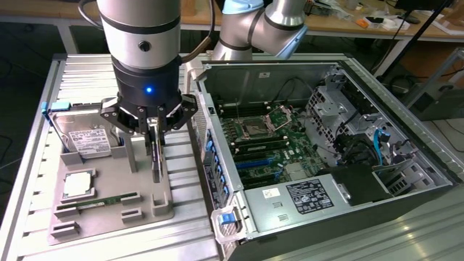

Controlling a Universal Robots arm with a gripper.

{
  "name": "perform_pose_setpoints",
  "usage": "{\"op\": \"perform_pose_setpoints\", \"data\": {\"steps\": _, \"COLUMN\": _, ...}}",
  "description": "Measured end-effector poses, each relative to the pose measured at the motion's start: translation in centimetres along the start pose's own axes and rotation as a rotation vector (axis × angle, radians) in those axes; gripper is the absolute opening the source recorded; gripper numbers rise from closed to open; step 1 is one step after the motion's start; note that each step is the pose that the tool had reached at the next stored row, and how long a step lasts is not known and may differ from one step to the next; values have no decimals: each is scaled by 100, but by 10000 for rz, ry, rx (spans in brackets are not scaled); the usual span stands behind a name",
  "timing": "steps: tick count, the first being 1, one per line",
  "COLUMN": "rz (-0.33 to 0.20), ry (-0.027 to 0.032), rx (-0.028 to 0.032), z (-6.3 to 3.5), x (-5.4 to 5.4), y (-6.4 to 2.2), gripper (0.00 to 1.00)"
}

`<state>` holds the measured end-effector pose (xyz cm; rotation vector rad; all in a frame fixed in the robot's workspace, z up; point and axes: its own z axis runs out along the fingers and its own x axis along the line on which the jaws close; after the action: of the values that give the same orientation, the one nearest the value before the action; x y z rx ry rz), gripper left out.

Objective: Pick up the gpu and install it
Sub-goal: 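Pick up the gpu and move the gpu toward the slot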

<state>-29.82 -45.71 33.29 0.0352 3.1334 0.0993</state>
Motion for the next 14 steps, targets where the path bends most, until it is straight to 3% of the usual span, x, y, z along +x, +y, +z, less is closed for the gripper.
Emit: {"op": "perform_pose_setpoints", "data": {"steps": 14, "rz": 0, "ry": 0, "rx": 0, "z": -75, "x": 0, "y": 5, "gripper": 27}}
